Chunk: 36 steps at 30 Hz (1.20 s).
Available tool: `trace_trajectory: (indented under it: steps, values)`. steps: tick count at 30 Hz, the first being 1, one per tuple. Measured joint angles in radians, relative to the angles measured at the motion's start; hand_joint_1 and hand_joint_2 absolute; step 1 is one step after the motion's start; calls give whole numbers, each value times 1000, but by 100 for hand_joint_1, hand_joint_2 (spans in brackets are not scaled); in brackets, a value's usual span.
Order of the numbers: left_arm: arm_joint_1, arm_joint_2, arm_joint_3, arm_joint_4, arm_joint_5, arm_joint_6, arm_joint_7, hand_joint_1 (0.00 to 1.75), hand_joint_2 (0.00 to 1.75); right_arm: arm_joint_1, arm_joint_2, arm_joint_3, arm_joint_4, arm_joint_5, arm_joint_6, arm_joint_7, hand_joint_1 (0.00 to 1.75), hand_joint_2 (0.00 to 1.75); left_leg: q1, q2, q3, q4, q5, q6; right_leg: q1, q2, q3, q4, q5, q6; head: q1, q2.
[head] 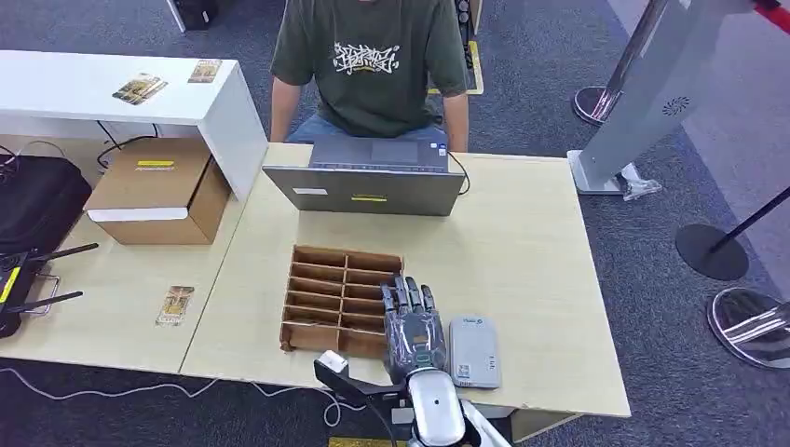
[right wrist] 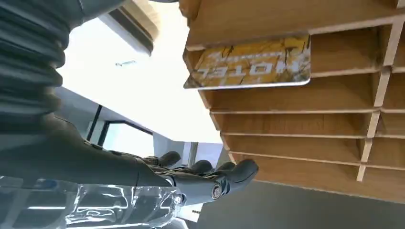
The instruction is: Pass the card to the sensor for recognition and then transmit it.
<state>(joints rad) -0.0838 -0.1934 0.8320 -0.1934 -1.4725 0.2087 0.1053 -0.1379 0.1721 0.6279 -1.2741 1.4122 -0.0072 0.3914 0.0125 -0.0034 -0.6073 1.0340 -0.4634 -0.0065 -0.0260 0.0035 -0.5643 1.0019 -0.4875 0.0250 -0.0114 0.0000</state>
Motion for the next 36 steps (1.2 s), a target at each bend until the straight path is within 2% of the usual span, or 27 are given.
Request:
trace_trajectory:
  steps: [19,27,36]
  values:
    - [0,0,0,0,1,1,5,0,0,-12,4,15,49,-31,0,-4,0,175,0,0,0,0,0,0,0,0,0,0,0,0,0,0]
    - [0,0,0,0,3,2,6,0,0,-10,3,14,29,-8,-56,12,0,175,0,0,0,0,0,0,0,0,0,0,0,0,0,0]
    - [-3,0,0,0,0,-9,13,0,0,-7,2,13,11,-6,-51,8,0,175,0,0,0,0,0,0,0,0,0,0,0,0,0,0]
